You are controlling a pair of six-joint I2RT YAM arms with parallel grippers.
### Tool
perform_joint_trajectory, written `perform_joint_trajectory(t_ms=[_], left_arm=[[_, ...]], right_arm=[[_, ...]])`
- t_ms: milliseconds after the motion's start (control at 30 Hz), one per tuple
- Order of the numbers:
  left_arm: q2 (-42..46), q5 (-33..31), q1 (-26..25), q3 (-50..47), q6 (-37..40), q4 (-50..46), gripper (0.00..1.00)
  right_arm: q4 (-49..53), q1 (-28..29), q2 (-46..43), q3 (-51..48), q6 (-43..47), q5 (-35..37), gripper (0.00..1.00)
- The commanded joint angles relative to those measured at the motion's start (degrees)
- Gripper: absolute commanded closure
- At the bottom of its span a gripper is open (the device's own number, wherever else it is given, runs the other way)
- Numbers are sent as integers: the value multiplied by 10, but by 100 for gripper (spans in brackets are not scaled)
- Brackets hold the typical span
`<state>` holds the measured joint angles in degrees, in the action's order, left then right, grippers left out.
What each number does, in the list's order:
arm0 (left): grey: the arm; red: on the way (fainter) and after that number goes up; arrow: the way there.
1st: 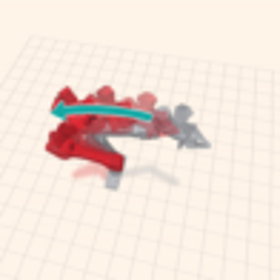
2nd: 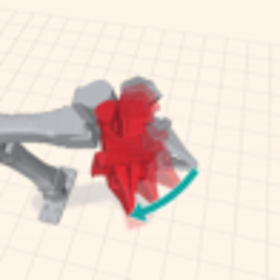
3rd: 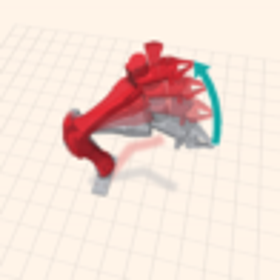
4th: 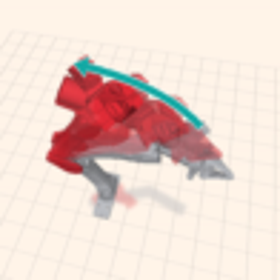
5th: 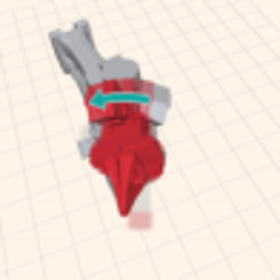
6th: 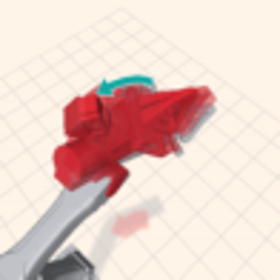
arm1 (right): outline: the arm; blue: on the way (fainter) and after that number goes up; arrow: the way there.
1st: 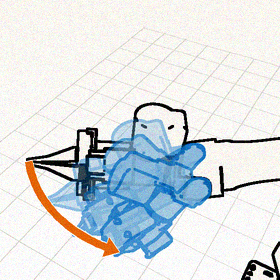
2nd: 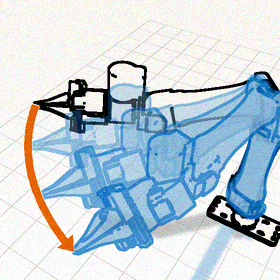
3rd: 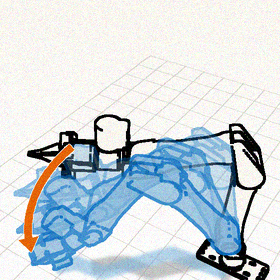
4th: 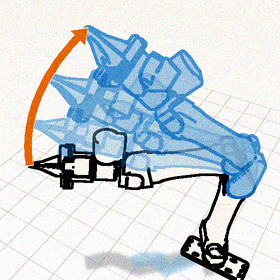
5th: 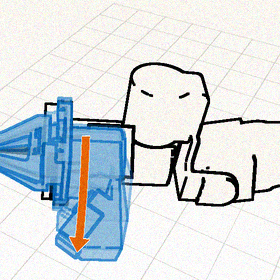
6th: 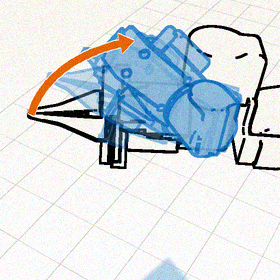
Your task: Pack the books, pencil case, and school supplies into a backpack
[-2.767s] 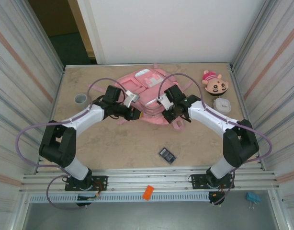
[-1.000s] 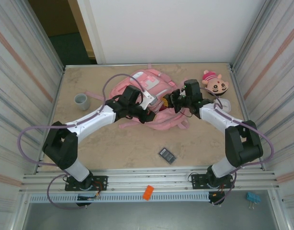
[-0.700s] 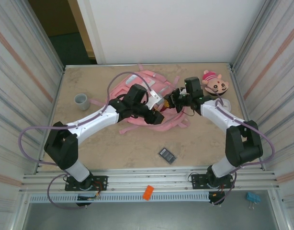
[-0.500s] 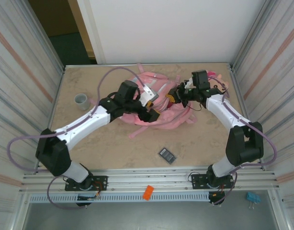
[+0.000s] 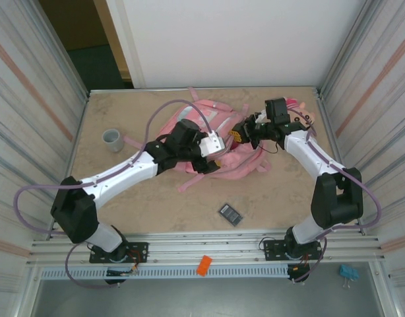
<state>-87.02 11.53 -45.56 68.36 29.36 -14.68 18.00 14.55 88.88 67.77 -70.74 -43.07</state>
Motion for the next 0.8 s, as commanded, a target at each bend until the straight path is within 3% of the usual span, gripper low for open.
perform_joint_trajectory(t_ms=[0, 100, 233, 333, 400, 467, 567, 700, 767], left_arm=[[-10, -60, -20, -17, 34, 60, 27], [-25, -114, -36, -30, 43, 91, 32], [-48, -183, -49, -43, 59, 123, 48], [-52, -206, -53, -57, 69, 139, 71], [-45, -207, -53, -59, 68, 127, 92], [-30, -166, -43, -60, 53, 108, 100], [-3, -17, -1, -60, -7, 75, 100], [11, 140, 51, -59, -75, 69, 100], [6, 196, 67, -49, -95, 56, 100]], right_arm=[[-60, 12, -40, -16, -84, -14, 100], [-85, 20, -50, -32, -122, -4, 100], [-94, 29, -54, -32, -145, -3, 100], [-101, 32, -59, -33, -156, -3, 98], [-96, 28, -64, -33, -146, -7, 92], [-74, 13, -73, -28, -101, -13, 79], [26, -16, -94, -5, 42, 0, 59], [118, -41, -131, -5, 227, 8, 49], [146, -37, -155, -14, 315, 17, 49]])
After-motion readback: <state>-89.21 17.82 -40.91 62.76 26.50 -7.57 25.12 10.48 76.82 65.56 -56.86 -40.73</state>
